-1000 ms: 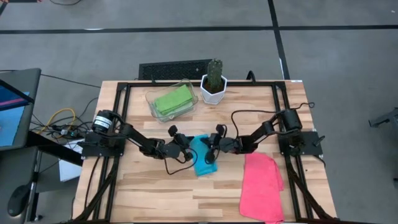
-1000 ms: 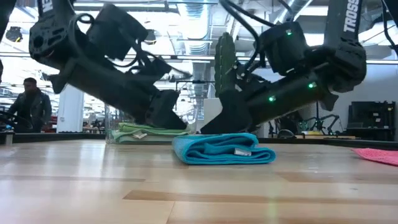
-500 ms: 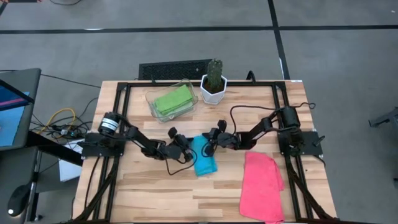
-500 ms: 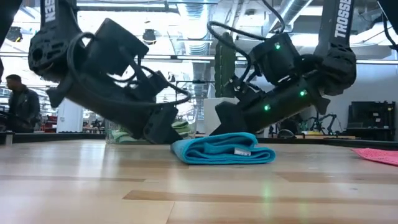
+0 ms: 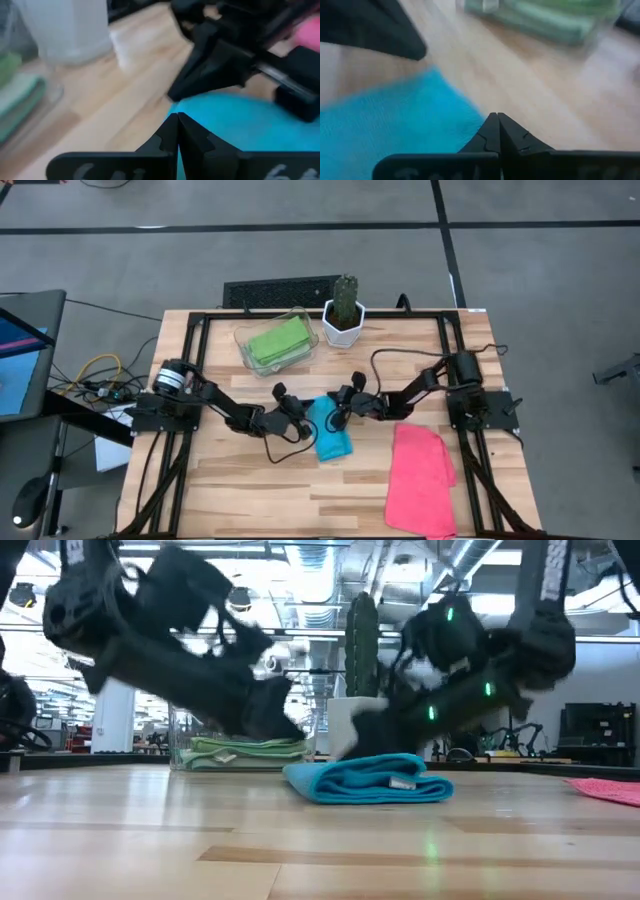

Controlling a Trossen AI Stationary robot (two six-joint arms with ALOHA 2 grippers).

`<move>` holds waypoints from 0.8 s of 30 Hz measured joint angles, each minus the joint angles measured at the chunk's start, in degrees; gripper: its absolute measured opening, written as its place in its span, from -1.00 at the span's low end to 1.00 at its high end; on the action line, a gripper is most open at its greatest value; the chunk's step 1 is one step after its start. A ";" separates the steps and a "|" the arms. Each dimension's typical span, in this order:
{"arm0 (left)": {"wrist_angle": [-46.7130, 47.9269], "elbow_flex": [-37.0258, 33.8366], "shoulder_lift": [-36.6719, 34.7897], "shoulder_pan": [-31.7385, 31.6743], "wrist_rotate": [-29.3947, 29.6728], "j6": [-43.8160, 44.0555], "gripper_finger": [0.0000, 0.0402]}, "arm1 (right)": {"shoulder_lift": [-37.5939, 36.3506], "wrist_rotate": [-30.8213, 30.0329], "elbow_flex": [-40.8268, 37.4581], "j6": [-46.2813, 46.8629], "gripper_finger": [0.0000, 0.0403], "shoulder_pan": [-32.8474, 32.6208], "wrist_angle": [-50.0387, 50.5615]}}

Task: Fold microfiber towels
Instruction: Fold the blue microfiber towel

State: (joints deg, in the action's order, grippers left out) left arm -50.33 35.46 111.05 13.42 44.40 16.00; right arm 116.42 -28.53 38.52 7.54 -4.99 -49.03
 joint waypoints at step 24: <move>-2.75 0.04 -2.04 3.99 -4.09 2.32 -1.00 | 8.94 0.13 -1.72 12.11 -0.95 -22.65 -16.53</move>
State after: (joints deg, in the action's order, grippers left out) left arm -53.08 35.51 109.02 17.41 40.32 18.32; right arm 125.36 -28.41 36.80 19.65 -27.64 -65.57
